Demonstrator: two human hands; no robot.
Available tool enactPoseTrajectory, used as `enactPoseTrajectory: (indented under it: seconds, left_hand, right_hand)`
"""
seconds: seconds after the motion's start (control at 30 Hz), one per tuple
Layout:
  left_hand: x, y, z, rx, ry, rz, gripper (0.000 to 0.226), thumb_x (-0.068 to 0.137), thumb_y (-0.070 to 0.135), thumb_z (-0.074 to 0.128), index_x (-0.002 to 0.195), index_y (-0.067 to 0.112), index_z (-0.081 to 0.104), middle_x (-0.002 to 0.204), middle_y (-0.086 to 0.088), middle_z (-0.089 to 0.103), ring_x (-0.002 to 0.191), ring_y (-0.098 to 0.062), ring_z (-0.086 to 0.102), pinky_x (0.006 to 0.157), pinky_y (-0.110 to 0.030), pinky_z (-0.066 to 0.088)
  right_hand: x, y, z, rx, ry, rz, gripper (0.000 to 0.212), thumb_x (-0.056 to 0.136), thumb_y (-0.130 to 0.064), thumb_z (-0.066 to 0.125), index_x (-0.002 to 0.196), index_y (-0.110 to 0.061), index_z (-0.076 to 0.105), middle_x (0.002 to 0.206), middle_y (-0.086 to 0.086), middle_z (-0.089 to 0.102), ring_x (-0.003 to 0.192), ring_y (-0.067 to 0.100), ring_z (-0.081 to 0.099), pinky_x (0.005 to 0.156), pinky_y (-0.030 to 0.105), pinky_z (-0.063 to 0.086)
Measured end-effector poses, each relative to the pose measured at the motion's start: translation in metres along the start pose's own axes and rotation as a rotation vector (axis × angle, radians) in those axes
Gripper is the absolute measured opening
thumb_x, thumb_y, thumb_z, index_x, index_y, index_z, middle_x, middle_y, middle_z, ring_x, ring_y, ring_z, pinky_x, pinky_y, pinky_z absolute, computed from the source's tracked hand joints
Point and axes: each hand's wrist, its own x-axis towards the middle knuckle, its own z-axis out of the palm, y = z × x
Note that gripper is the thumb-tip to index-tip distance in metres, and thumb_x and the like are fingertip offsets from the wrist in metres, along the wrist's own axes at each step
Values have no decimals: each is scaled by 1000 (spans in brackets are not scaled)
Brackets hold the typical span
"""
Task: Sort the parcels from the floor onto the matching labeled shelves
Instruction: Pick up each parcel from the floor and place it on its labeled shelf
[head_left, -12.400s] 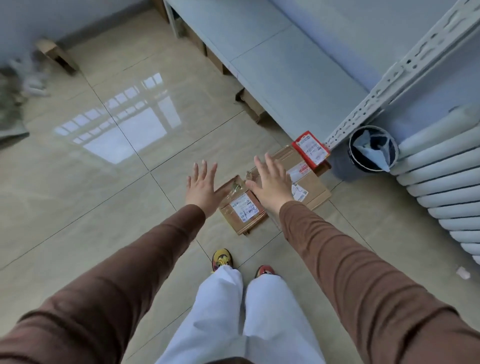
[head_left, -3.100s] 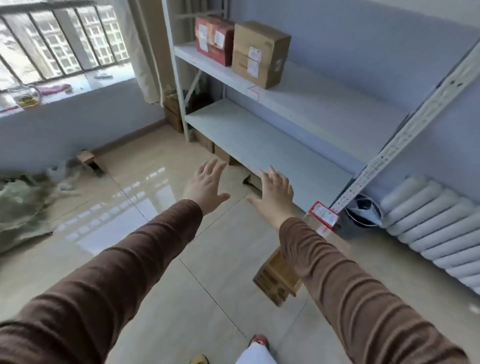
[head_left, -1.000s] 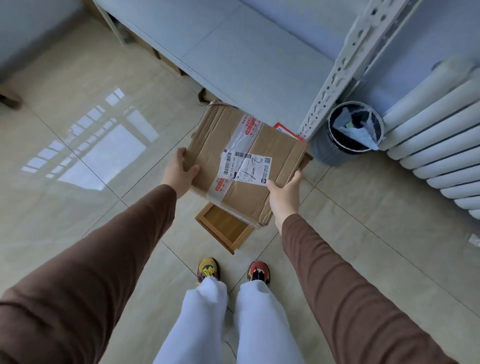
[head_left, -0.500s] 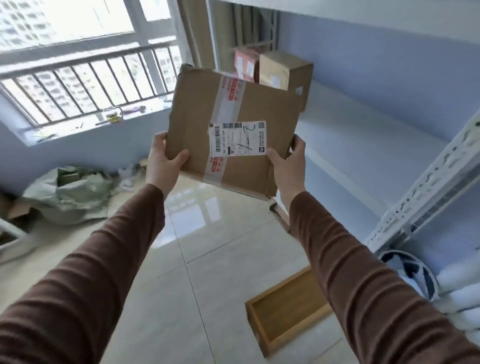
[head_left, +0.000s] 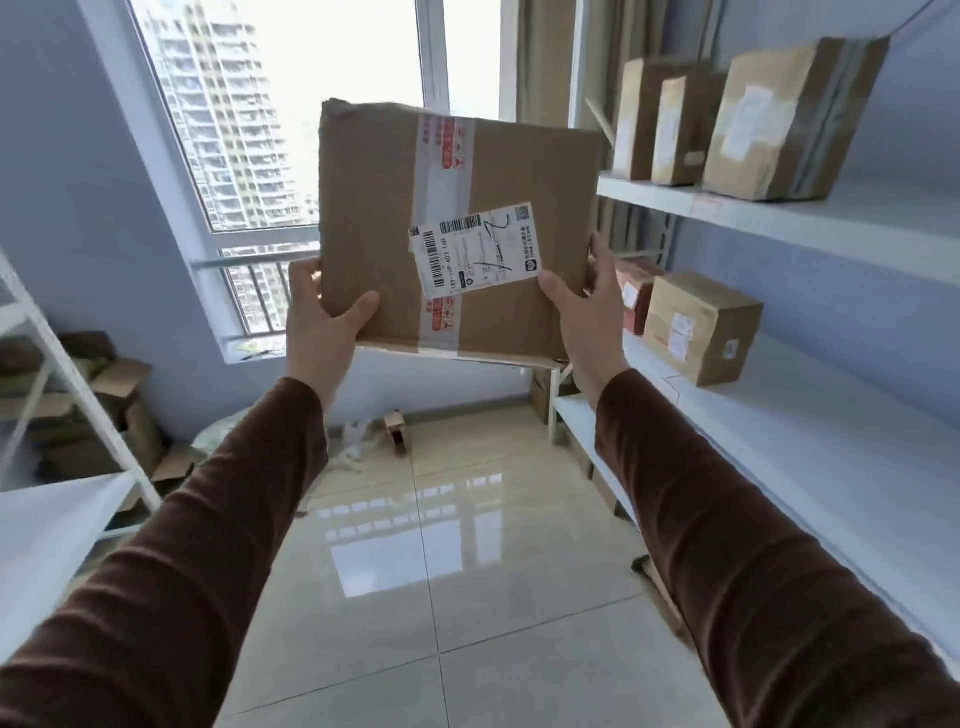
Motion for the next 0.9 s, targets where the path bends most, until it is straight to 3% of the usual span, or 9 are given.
enactPoseTrajectory:
  seconds: [0.17, 0.23, 0.3, 0.37, 0.43, 0.5, 0.57, 0.73, 0.9]
  left_hand:
    - [32, -13, -60, 7, 80, -30, 48, 89, 18, 78, 121, 23, 42, 115, 8, 65, 100, -4, 68, 91, -36, 61]
    - [43, -16, -81, 2, 116, -65, 51, 89, 19, 79, 122, 21, 41, 114, 7, 62, 100, -7, 66, 86, -33, 61]
    - [58, -20, -102, -82, 139, -139, 57, 87, 19, 81, 128, 17, 41, 117, 1, 64, 101, -12, 68, 78, -27, 61]
    - [73, -24, -121, -134, 127, -217, 59, 85, 21, 83, 132, 11, 49, 119, -4, 69, 100, -14, 72, 74, -23, 60]
    - [84, -27, -138, -131, 77, -275, 53, 86, 25, 83, 131, 14, 58, 117, 2, 74, 92, -5, 74, 70, -21, 58]
    - [95, -30, -154, -115, 42, -306, 46, 87, 28, 81, 128, 20, 63, 114, 9, 75, 90, 0, 73, 72, -23, 55]
    - [107, -35, -170, -99, 50, -316, 45, 86, 30, 81, 127, 23, 64, 117, 10, 75, 101, -4, 71, 74, -27, 54]
    - [133, -44, -209, -55, 157, -285, 60, 83, 37, 83, 135, 24, 57, 123, 9, 73, 111, -12, 70, 81, -30, 56]
    - [144, -48, -246, -73, 294, -280, 57, 88, 33, 79, 139, 26, 54, 124, 10, 72, 111, -10, 69, 81, -22, 51]
  right_hand:
    - [18, -2, 78, -4, -94, -46, 77, 92, -32, 70, 158, -33, 31, 150, -8, 52, 132, 13, 55, 105, 44, 54]
    - [25, -4, 105, 5, -124, -51, 76, 96, -25, 68, 159, -26, 26, 151, -4, 51, 130, 13, 55, 104, 36, 54]
    - [35, -7, 131, 13, -139, -56, 65, 99, -17, 65, 153, -17, 29, 146, 0, 52, 126, 14, 56, 101, 27, 53]
    - [48, -8, 155, 10, -181, -94, 53, 98, -14, 65, 143, -14, 37, 139, 0, 56, 122, 14, 58, 101, 30, 54]
    - [64, -8, 179, 12, -246, -115, 46, 97, -13, 65, 138, -14, 42, 134, -1, 60, 119, 12, 60, 100, 31, 54]
    - [80, -7, 204, 9, -313, -148, 44, 97, -12, 63, 138, -14, 45, 132, -1, 60, 118, 11, 60, 96, 27, 53]
    - [95, -4, 230, 8, -365, -195, 43, 96, -14, 63, 136, -15, 47, 131, 0, 61, 118, 14, 60, 96, 30, 53]
    - [121, 16, 298, 70, -454, -190, 40, 97, -14, 65, 134, -16, 50, 126, 0, 65, 104, 6, 65, 80, 20, 55]
    - [129, 40, 375, 178, -577, -114, 39, 96, -20, 67, 131, -24, 51, 119, 3, 73, 105, 22, 72, 90, 48, 60]
